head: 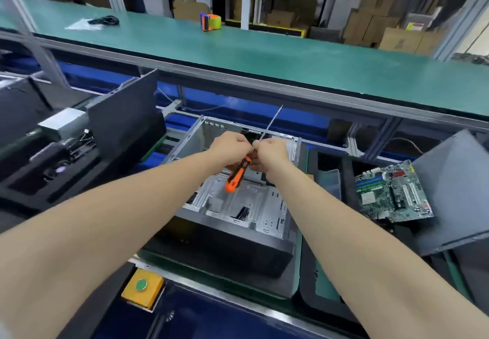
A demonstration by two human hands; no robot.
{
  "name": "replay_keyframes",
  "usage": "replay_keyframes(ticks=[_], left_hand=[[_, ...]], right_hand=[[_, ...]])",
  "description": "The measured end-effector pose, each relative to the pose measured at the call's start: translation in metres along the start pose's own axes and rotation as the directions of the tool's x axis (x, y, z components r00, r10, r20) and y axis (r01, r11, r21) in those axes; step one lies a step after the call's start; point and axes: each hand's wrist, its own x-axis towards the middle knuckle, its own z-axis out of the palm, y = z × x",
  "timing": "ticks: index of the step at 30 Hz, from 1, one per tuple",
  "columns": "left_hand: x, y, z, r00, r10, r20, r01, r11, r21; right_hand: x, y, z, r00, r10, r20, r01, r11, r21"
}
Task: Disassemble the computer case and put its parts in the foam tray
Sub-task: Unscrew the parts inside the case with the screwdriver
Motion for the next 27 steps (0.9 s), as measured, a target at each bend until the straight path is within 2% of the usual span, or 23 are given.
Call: replay_keyframes(ticks=[3,5,7,11,14,18,20,23,27], left_hand=[[-0.003,-0.001,-0.004,0.988,0.04,0.151,-0.022,0.993,-0.118],[-0.002,0.007,0.01,0.973,0.098,0.211,-0.082,0.993,-0.085],[0.0,0.019,0.034,0.964,0.122,0.238,-0.104,0.99,-0.091],[0.0,0.047,0.092,0.919,0.028,0.394,0.059,0.977,-0.207],[-0.007,0.062,0.129,0.862,-0.097,0.497,0.231,0.949,-0.215],[-0.019,0.065,0.164,0.717,-0.285,0.636,0.497,0.849,-0.18],[-0.016,0.057,0.183,0.673,-0.396,0.625,0.591,0.796,-0.132],[-0.01,0.044,0.204,0.653,-0.517,0.553,0.649,0.759,-0.058],[-0.008,0.043,0.213,0.619,-0.596,0.511,0.71,0.703,-0.041]], right_hand=[[0.004,-0.004,-0.007,0.992,-0.025,-0.12,0.015,0.997,-0.079],[0.007,-0.001,-0.028,0.966,-0.059,-0.253,0.017,0.986,-0.166],[0.006,0.005,-0.054,0.944,-0.075,-0.321,0.002,0.975,-0.223],[-0.004,0.03,-0.102,0.928,-0.051,-0.369,-0.056,0.96,-0.273],[-0.01,0.063,-0.129,0.935,0.048,-0.351,-0.14,0.96,-0.242],[-0.011,0.109,-0.141,0.954,0.218,-0.208,-0.26,0.943,-0.207],[-0.012,0.126,-0.14,0.949,0.268,-0.165,-0.302,0.924,-0.236],[-0.014,0.144,-0.136,0.947,0.291,-0.135,-0.319,0.889,-0.327],[-0.013,0.157,-0.134,0.959,0.255,-0.122,-0.282,0.863,-0.42]])
